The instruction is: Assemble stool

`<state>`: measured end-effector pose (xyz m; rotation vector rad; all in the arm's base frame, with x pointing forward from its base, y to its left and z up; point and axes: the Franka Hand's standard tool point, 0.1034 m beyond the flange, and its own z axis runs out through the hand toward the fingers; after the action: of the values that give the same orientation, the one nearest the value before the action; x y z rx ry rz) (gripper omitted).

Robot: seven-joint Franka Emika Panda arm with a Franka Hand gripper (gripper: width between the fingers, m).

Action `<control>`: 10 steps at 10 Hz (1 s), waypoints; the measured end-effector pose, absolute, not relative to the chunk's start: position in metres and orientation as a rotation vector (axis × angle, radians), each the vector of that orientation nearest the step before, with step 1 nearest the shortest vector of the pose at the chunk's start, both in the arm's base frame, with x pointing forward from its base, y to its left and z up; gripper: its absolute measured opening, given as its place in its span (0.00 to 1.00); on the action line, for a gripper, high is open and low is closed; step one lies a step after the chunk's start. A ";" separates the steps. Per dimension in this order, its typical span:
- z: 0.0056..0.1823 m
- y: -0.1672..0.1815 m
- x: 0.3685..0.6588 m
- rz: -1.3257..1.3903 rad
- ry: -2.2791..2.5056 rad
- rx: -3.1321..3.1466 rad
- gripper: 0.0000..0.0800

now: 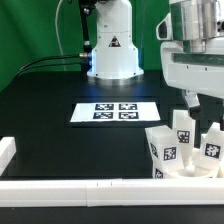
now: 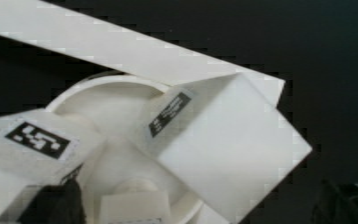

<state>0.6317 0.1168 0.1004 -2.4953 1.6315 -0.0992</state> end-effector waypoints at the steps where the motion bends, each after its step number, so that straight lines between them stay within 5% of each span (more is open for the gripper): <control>1: 0.105 0.121 0.636 -0.142 1.274 -2.735 0.81; 10: 0.112 0.148 0.640 -0.079 -0.441 -3.114 0.81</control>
Offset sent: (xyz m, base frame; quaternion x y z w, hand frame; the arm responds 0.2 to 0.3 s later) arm 0.0000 0.0000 0.0000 0.0000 0.0000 -0.1938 0.9810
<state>0.6404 0.1475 0.1119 -3.1142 -0.4414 -0.0794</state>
